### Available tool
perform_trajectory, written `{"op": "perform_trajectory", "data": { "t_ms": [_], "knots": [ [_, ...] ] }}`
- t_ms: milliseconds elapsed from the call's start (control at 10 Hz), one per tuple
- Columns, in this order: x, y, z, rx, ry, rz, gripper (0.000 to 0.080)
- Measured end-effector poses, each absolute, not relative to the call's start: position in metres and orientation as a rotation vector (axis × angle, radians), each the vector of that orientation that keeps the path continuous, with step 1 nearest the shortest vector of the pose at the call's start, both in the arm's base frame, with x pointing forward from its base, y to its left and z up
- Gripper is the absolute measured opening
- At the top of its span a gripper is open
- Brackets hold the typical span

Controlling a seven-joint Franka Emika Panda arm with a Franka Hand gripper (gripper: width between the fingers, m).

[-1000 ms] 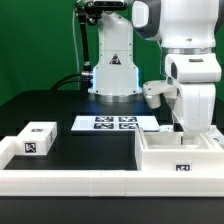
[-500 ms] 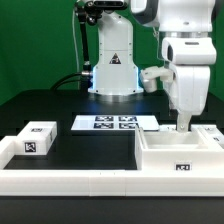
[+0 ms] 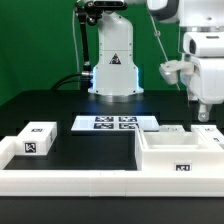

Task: Assemble cabinet

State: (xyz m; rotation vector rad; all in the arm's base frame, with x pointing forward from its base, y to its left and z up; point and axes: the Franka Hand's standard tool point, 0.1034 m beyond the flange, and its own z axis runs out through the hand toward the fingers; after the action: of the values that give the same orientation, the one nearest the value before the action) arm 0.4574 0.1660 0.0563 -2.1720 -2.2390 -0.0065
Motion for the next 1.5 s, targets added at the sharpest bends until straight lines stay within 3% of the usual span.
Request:
{"op": "perform_trajectory", "data": {
  "t_ms": [300, 700, 900, 1200, 1300, 1400, 1500],
  "knots": [
    [0.449, 0.180, 0.050, -2.172, -2.216, 0.011, 0.0649],
    [0.434, 0.195, 0.014, -2.160, -2.159, 0.009, 0.0649],
    [0.436, 0.197, 0.011, -2.164, -2.153, -0.023, 0.0649],
    [0.436, 0.197, 0.011, -2.164, -2.151, -0.020, 0.0252],
    [0.436, 0.197, 0.011, -2.164, -2.151, -0.020, 0.0252],
    [0.436, 0.197, 0.011, -2.165, -2.151, -0.021, 0.0079],
    [0.436, 0.197, 0.011, -2.165, -2.151, -0.022, 0.0062]
  ]
}}
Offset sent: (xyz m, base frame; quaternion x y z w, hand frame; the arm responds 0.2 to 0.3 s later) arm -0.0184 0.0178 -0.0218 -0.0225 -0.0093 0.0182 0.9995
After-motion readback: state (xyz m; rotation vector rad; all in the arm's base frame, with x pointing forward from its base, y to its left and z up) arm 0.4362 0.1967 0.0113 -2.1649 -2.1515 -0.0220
